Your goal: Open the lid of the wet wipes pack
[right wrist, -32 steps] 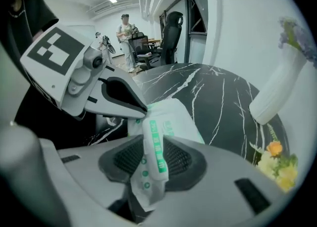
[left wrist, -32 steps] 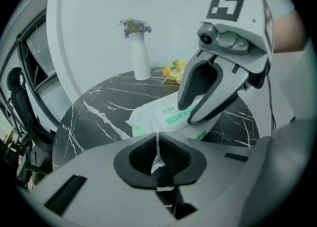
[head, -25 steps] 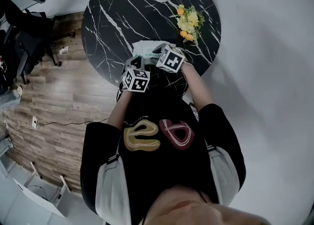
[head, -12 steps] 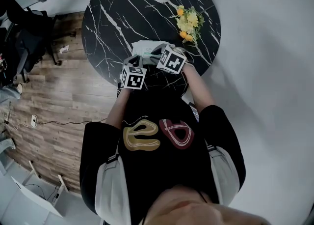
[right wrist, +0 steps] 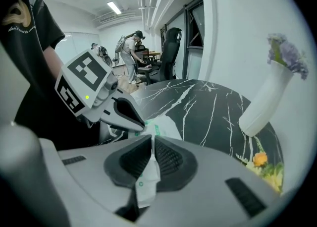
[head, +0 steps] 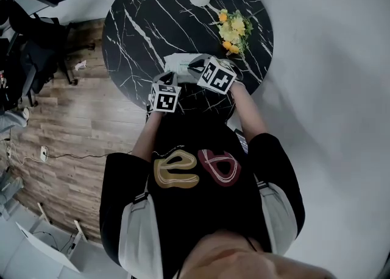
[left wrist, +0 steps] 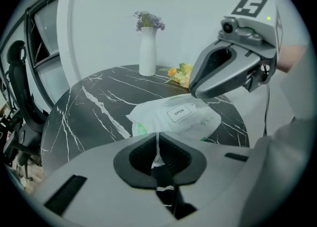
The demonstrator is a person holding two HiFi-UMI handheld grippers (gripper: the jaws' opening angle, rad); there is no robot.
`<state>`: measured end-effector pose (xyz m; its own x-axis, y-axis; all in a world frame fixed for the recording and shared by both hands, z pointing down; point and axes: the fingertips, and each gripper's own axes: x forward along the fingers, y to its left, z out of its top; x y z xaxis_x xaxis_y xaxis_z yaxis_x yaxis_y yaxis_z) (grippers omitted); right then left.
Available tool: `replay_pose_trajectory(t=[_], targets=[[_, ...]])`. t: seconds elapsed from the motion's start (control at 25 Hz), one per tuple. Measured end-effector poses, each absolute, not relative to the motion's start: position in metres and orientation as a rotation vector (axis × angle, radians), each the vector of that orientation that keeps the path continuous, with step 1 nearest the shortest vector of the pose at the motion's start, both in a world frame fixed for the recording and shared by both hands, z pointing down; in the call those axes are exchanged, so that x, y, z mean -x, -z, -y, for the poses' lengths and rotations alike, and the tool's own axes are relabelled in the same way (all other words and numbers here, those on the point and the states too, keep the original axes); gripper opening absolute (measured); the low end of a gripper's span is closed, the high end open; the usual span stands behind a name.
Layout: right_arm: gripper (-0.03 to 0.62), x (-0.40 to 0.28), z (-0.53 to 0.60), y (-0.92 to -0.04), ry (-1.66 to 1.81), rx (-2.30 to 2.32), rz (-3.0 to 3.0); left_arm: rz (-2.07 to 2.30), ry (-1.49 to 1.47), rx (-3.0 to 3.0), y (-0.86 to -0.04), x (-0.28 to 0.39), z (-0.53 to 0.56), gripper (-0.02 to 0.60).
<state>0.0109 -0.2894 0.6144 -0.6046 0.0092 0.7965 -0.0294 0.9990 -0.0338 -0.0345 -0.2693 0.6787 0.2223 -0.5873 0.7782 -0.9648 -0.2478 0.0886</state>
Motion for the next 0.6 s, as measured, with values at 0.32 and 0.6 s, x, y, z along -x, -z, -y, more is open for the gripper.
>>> replay_pose_trajectory(t=[0.32,0.6], targets=[[0.021,-0.008,0.308,-0.605,-0.058,-0.077,2.268,1.419,-0.835,-1.928,-0.678,0.034,0.270,0.028],[0.020,-0.007,0.319,-0.604,-0.091,-0.112,2.288,1.420,-0.822,-1.923,-0.678,0.034,0.270,0.028]])
